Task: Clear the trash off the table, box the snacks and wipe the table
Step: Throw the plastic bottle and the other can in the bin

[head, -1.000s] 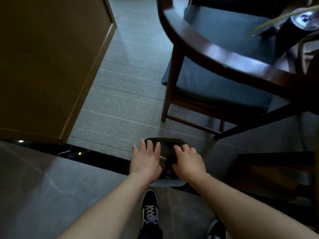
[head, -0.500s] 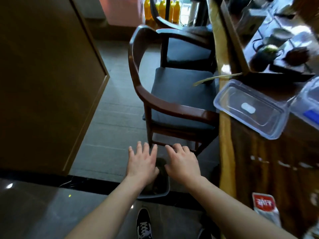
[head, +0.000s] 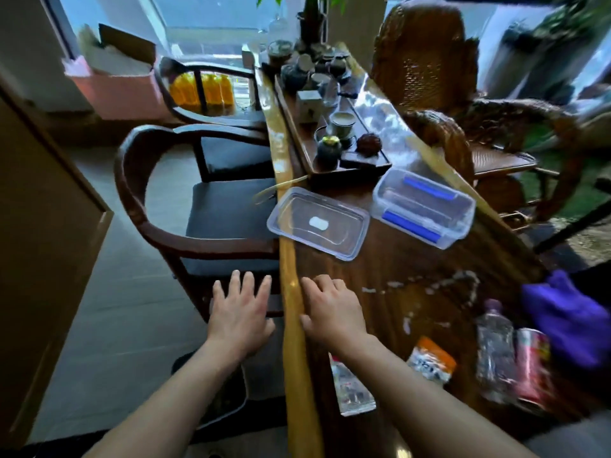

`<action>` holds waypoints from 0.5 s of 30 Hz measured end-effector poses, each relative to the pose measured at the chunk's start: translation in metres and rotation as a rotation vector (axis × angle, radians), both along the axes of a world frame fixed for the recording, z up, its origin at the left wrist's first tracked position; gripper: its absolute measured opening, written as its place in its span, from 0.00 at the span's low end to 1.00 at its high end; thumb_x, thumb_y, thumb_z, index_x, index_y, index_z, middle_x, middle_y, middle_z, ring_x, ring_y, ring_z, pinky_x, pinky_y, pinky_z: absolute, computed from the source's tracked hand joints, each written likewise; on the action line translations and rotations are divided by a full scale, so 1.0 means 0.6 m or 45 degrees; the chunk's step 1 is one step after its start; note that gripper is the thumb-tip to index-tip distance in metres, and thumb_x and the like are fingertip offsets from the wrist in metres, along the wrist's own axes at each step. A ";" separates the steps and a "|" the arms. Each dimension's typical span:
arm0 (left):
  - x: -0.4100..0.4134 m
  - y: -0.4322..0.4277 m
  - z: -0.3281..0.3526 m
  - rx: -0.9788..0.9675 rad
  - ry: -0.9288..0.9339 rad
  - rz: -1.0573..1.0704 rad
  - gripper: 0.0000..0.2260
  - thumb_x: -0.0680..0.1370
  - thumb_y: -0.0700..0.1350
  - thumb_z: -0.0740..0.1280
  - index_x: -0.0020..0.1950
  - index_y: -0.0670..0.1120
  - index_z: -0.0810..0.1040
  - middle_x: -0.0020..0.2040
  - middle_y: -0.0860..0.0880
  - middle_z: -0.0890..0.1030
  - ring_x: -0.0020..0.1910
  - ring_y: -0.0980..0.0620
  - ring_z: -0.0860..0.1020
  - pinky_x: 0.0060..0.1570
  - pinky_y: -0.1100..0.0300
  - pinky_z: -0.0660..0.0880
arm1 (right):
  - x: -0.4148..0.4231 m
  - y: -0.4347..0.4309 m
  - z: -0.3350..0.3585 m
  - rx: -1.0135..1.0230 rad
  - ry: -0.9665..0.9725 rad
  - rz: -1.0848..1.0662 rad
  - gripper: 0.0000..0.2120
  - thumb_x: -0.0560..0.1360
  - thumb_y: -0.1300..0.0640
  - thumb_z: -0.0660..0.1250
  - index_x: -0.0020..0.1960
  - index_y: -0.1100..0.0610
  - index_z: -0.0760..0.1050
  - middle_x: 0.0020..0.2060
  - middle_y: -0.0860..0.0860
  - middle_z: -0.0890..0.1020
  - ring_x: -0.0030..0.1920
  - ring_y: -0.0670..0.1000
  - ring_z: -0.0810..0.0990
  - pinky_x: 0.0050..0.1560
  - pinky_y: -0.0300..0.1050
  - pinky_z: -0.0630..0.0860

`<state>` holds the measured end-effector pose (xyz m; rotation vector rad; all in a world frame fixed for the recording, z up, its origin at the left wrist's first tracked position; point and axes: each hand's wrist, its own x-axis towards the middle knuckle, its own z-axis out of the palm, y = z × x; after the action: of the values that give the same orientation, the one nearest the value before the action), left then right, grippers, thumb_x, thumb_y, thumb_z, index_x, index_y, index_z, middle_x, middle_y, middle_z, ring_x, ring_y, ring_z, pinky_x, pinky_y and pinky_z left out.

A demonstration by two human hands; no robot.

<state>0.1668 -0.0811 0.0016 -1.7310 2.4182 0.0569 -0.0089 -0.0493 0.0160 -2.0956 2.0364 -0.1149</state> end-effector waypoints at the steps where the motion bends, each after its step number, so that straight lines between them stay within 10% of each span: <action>1: -0.022 0.003 0.006 -0.007 0.009 -0.021 0.37 0.75 0.61 0.61 0.80 0.52 0.52 0.78 0.41 0.59 0.78 0.38 0.54 0.73 0.35 0.55 | -0.022 0.006 0.004 -0.004 -0.002 -0.026 0.30 0.72 0.43 0.68 0.71 0.49 0.65 0.64 0.53 0.74 0.62 0.58 0.73 0.60 0.54 0.74; 15: -0.288 0.089 0.050 -0.064 0.076 -0.277 0.36 0.75 0.61 0.61 0.79 0.52 0.51 0.77 0.42 0.61 0.77 0.40 0.57 0.72 0.37 0.59 | -0.277 0.122 0.029 -0.021 -0.022 -0.344 0.28 0.73 0.44 0.66 0.72 0.48 0.66 0.66 0.51 0.73 0.64 0.56 0.72 0.61 0.52 0.71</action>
<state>-0.0059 -0.0277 0.0318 -1.4945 2.6571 0.0210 -0.1750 0.0239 0.0332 -1.8096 2.3045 -0.1923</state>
